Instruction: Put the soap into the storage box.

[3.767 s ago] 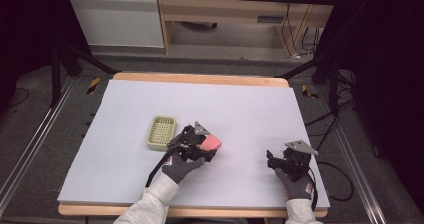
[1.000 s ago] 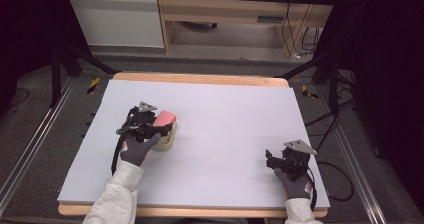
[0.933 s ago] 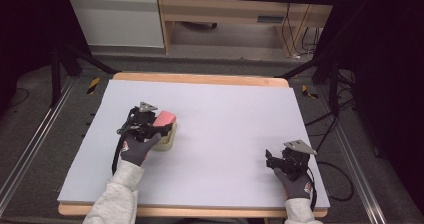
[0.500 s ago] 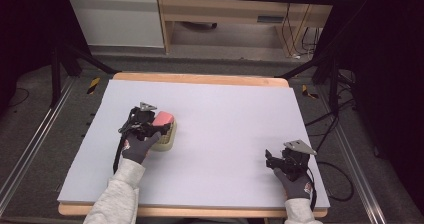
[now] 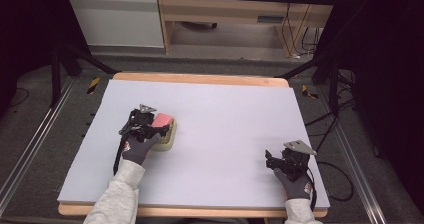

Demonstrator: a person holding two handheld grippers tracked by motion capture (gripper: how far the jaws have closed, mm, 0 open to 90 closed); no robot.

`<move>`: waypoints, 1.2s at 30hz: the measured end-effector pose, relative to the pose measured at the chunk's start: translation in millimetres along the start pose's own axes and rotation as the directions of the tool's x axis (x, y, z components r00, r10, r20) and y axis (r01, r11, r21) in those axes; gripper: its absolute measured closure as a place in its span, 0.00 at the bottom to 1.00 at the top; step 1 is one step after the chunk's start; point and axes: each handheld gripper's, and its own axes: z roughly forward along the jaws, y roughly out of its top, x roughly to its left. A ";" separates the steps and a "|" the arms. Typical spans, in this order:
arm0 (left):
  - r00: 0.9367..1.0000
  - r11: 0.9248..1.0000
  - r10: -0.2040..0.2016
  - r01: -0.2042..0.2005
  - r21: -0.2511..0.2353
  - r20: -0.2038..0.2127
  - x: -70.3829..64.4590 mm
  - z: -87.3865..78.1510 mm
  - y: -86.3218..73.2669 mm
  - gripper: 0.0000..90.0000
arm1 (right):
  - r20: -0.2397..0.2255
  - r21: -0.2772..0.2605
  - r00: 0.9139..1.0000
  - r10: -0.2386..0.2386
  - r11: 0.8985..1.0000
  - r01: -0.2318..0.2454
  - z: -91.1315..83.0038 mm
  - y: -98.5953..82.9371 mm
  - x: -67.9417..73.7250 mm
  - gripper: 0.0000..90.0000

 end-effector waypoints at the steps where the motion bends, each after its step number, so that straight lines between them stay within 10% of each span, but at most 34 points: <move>1: 1.000 1.000 0.000 0.000 0.003 -0.002 -0.3 0.7 -0.4 0.41 | -0.001 0.000 1.000 0.005 1.000 -0.005 -0.4 0.0 0.3 0.10; 36: 1.000 0.998 -0.003 0.004 0.059 -0.019 1.0 14.4 -11.3 0.41 | 0.002 0.000 1.000 0.005 1.000 -0.005 -0.5 -0.1 0.5 0.10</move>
